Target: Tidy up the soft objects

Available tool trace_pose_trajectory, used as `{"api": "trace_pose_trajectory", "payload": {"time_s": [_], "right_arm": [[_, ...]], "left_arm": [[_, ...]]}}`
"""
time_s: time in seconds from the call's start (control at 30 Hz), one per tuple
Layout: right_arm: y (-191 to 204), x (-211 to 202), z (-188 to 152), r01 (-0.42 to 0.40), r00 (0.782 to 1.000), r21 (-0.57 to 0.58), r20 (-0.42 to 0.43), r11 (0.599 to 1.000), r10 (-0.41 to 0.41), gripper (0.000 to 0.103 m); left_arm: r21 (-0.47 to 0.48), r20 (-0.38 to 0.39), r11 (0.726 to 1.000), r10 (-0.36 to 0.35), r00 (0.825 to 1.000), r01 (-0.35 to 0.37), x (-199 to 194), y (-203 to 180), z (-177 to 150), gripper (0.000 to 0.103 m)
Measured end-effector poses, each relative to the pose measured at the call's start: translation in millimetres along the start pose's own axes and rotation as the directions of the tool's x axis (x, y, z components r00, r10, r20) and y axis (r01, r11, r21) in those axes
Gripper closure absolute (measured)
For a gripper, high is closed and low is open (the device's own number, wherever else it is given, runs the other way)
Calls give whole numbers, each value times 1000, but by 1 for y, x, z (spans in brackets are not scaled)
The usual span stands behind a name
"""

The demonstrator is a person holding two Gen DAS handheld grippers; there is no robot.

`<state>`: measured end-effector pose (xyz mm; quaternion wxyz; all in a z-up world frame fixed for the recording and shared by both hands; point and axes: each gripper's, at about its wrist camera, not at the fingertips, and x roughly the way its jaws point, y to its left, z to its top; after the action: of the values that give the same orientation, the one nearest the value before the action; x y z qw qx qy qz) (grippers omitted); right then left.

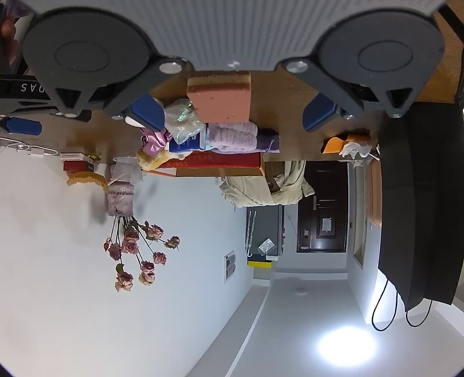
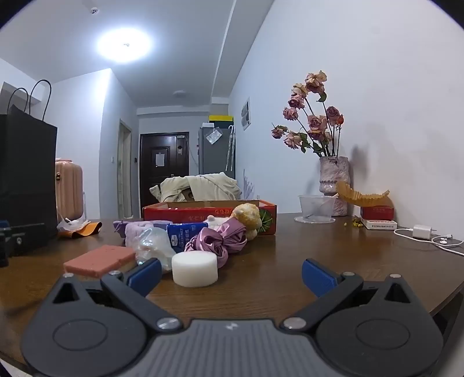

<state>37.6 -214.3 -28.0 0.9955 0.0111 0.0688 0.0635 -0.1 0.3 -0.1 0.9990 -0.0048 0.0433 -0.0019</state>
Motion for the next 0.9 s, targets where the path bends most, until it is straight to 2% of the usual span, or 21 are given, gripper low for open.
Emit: {"api": "trace_pose_trajectory", "payload": {"time_s": [0.17,0.63,0.9], "right_arm": [[-2,4,-1,8,1000,10,16,1000,-8,0],[-2,1,2,24,999,12,21,1000,-24,0],[-6,1,1,44,999,25,28,999,-45,0]], "left_arm": [[2,-28,1000,-6,1000,6,3,2,5,0],[-10,-10,1000,13,1000,-13,5,4,3,0],[-3,-8,1000,-1,1000,1,10,-1,1,0]]}}
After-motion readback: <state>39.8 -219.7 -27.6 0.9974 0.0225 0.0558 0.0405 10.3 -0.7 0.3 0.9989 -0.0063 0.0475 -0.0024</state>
